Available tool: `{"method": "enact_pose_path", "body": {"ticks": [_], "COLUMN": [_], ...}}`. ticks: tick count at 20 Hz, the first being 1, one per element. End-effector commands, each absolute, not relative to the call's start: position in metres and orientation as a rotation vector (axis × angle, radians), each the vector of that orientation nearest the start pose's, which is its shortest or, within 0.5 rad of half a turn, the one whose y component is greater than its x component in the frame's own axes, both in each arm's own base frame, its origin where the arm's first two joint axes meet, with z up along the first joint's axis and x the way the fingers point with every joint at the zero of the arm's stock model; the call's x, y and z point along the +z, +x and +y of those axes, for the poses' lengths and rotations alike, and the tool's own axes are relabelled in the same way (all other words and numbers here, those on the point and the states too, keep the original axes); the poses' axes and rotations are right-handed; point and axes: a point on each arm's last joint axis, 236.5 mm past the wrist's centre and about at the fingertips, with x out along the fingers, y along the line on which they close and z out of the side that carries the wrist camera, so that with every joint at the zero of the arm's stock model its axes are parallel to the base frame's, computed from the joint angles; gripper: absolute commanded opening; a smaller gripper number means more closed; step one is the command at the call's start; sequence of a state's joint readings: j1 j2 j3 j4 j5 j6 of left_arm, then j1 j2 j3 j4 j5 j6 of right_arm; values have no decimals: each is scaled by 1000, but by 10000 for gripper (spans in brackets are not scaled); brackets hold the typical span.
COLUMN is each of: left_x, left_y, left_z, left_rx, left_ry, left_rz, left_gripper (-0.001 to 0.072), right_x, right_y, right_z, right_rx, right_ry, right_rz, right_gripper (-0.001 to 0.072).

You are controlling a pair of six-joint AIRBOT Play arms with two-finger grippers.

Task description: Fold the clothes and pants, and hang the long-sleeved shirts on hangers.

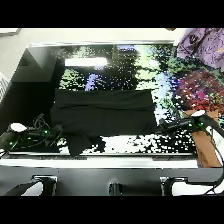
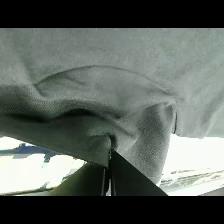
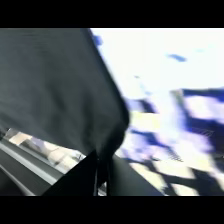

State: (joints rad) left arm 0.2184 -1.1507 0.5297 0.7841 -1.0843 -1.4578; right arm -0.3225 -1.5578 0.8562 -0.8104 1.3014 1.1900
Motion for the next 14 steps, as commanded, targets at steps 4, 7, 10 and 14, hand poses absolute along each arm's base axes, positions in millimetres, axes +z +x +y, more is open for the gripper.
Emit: {"method": "enact_pose_path", "body": {"ticks": [4, 7, 10, 14], "left_x": [-63, -41, -19, -1], "left_y": [240, 211, 187, 189], "left_z": [-59, -37, -36, -43], "left_rx": [-98, -58, -55, -60], "left_ry": [-922, -819, -734, -745], "left_rz": [1497, 1526, 1518, 1440], "left_gripper": [17, 17, 17, 16], "right_x": [-73, -52, -29, 0], "right_y": [301, 278, 248, 234], "right_z": [65, 56, 52, 52], "right_rx": [278, 227, 199, 166], "right_ry": [838, 771, 722, 700], "right_rz": [1581, 1631, 1701, 1660], "right_gripper": [31, 31, 31, 31]}}
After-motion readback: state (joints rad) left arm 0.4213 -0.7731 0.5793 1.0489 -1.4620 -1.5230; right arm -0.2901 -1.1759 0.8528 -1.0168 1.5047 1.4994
